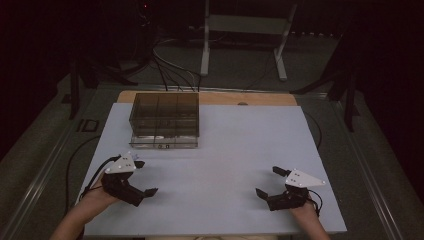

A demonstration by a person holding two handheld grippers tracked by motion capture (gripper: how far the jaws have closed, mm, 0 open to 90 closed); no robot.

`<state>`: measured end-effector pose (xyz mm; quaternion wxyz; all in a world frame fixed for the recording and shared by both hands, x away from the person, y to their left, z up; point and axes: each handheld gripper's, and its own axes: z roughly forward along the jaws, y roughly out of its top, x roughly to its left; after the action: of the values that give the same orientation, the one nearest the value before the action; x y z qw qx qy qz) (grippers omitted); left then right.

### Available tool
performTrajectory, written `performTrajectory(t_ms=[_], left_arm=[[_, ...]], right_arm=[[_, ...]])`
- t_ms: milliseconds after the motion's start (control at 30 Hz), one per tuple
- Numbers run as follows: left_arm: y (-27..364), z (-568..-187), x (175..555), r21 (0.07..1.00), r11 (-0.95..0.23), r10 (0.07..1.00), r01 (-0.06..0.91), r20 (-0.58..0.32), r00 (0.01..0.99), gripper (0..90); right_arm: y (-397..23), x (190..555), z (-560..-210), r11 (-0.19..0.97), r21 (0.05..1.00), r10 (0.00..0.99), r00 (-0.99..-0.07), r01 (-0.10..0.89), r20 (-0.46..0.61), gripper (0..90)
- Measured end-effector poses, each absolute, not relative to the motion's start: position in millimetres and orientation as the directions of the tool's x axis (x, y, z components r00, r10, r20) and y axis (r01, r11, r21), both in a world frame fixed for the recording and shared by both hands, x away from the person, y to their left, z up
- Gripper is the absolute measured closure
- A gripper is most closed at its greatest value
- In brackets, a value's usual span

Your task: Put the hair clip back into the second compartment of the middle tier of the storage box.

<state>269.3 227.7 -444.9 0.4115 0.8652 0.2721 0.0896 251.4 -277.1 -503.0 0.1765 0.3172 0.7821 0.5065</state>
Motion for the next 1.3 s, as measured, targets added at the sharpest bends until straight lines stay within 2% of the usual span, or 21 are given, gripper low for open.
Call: performTrajectory(t_ms=[300, 467, 733, 933, 1300], left_arm=[[252, -425, 285, 0.790, -0.472, 0.612, 0.391, -0.025, 0.790, 0.3], [265, -422, 293, 0.804, -0.388, 0.687, 0.450, -0.072, 0.723, 0.5], [278, -432, 302, 0.804, -0.333, 0.782, 0.492, -0.057, 0.621, 2.6], [285, -452, 308, 0.797, -0.304, 0.818, 0.521, -0.062, 0.572, 4.2], [293, -481, 318, 0.787, -0.282, 0.863, 0.549, -0.042, 0.504, 24.5]], right_arm=[[-277, 251, -503, 0.286, 0.904, 0.673, -0.738, 0.317, 0.045, 0.1], [-277, 250, -503, 0.291, 0.903, 0.670, -0.741, 0.316, 0.043, 0.1], [-276, 250, -503, 0.294, 0.903, 0.667, -0.744, 0.314, 0.041, 0.1], [-275, 250, -503, 0.296, 0.902, 0.666, -0.745, 0.315, 0.042, 0.1], [-275, 250, -503, 0.295, 0.902, 0.666, -0.745, 0.316, 0.043, 0.1]])
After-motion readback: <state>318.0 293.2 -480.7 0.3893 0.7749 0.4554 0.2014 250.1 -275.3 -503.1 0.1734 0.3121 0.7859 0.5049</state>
